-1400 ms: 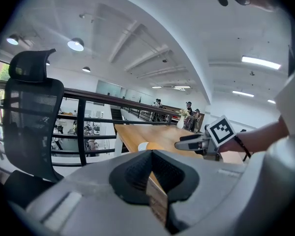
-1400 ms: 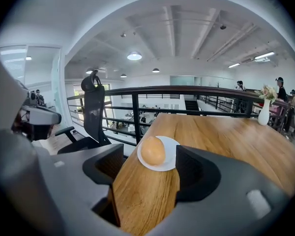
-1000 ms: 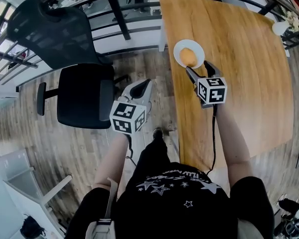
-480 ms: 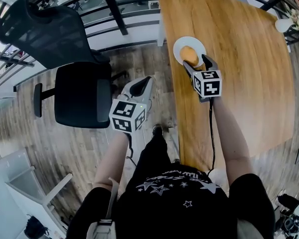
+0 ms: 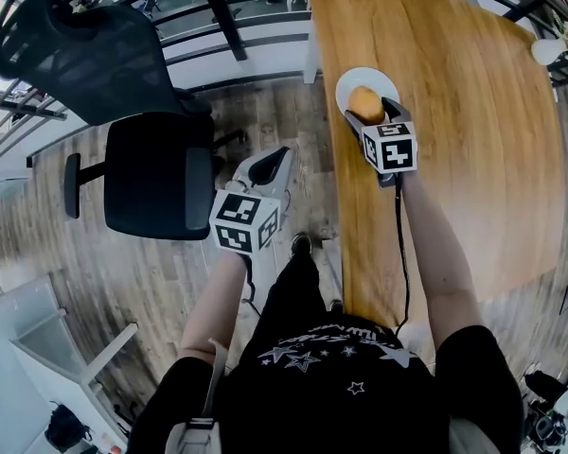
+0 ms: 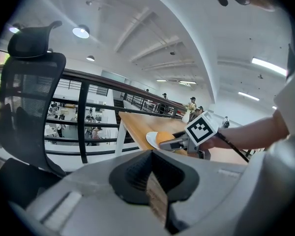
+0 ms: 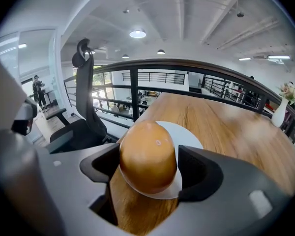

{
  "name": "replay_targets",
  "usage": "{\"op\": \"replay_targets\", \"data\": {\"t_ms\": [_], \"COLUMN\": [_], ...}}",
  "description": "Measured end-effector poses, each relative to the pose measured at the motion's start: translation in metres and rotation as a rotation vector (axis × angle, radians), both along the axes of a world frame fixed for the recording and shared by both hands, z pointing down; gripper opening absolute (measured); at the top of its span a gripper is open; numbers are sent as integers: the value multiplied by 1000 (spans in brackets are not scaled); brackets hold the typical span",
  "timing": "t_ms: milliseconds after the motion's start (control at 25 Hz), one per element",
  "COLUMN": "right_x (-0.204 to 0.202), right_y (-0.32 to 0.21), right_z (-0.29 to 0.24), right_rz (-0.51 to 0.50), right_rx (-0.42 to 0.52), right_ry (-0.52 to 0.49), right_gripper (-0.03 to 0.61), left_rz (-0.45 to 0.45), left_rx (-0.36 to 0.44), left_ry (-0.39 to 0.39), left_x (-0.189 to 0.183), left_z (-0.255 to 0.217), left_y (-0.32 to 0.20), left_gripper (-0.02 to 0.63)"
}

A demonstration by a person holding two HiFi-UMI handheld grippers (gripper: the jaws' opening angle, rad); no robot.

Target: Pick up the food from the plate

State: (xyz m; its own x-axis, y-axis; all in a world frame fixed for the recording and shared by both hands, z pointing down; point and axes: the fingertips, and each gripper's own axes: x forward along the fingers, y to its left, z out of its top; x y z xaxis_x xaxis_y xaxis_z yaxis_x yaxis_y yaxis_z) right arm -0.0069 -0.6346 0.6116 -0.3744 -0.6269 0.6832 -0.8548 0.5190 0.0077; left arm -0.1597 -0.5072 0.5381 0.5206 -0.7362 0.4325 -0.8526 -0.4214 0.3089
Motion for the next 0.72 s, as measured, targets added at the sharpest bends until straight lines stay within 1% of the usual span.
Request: {"op": "replay_targets", "data": {"t_ms": [80, 160, 320, 440, 720], "right_x": [0, 1, 2, 3, 6], "right_y": [-1, -1, -1, 1, 5], "right_z": [2, 4, 6, 5, -6], "right_rz": [8, 21, 55, 72, 77], "right_rx": [-15, -30, -60, -73, -60], "right_ry": [-1, -17, -75, -95, -105], "right_gripper": [373, 353, 351, 351, 350], "left_rz": [-1, -1, -1, -3, -5], "left_rx": [-3, -5, -6, -11, -9], "left_ry": [-1, -1, 1, 6, 11], "left_x": [0, 0, 1, 0, -2], "left_z": [1, 3, 5, 6, 5], "left_y": [0, 0, 2, 5, 10], "left_gripper": [0, 0, 0, 0, 0]}}
